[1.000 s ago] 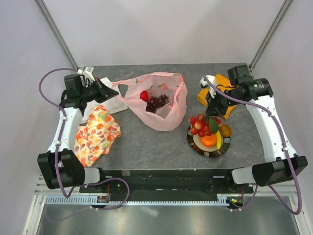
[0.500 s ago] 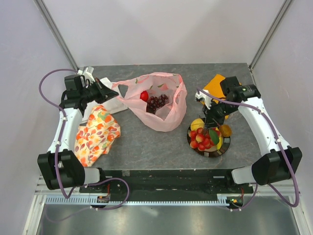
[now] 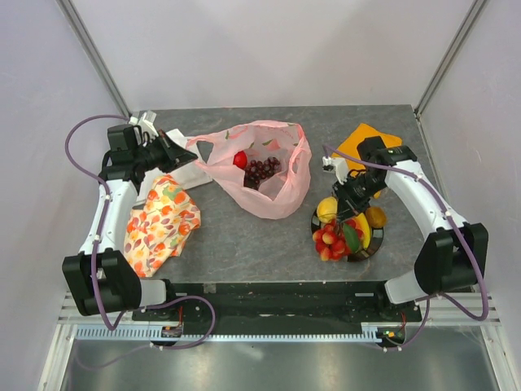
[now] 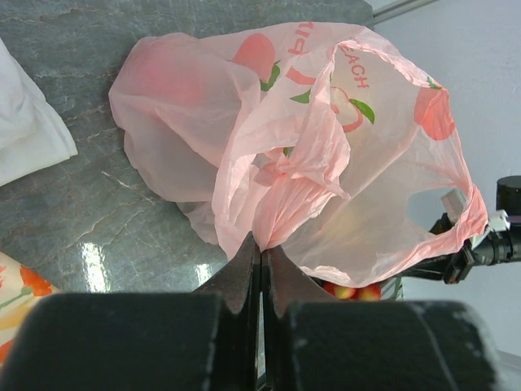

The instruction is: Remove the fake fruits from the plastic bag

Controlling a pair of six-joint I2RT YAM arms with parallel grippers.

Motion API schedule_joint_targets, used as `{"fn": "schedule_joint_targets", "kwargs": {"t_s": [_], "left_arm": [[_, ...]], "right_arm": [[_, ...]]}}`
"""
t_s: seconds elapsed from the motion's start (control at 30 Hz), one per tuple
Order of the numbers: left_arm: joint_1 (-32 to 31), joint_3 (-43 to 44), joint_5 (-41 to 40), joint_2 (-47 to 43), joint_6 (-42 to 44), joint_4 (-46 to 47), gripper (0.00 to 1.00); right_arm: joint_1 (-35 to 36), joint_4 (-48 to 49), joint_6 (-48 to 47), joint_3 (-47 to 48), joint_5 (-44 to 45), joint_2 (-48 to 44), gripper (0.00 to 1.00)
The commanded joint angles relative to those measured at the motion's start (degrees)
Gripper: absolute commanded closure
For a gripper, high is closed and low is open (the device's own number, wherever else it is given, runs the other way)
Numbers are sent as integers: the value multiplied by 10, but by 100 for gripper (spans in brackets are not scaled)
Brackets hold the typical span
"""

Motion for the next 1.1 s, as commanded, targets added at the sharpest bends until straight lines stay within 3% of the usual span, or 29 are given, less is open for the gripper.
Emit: {"fn": "schedule_joint_targets", "kwargs": {"t_s": [0.0,0.2,0.4,0.47,0.8,0.83,0.9,0.97,1.07], "left_arm": [[-1,11,-7,3,14,9,98],[-2,9,-7,12,13,11,98],[-1,9,-6,18,11,15,98],[-2,7,-5,21,10,17,98],[-5,10,-4,25,10,19,98],[-5,10,-4,26,10,20,98],[-5,11,-2,25,10,19,98],[-5,11,-1,24,11,19,98],[-6,9,-1,23,12,18,98]], "right_arm": [[1,56,75,25,10,7,95],[1,75,85,12,39,15,90],[0,78,77,-5,71,14,77],[1,78,77,-6,76,14,65],[1,67,77,16,50,14,36],[1,64,76,20,50,14,28],[1,34,69,45,55,16,21],[0,5,49,81,82,13,2],[-20,-44,3,102,128,-18,2]]}}
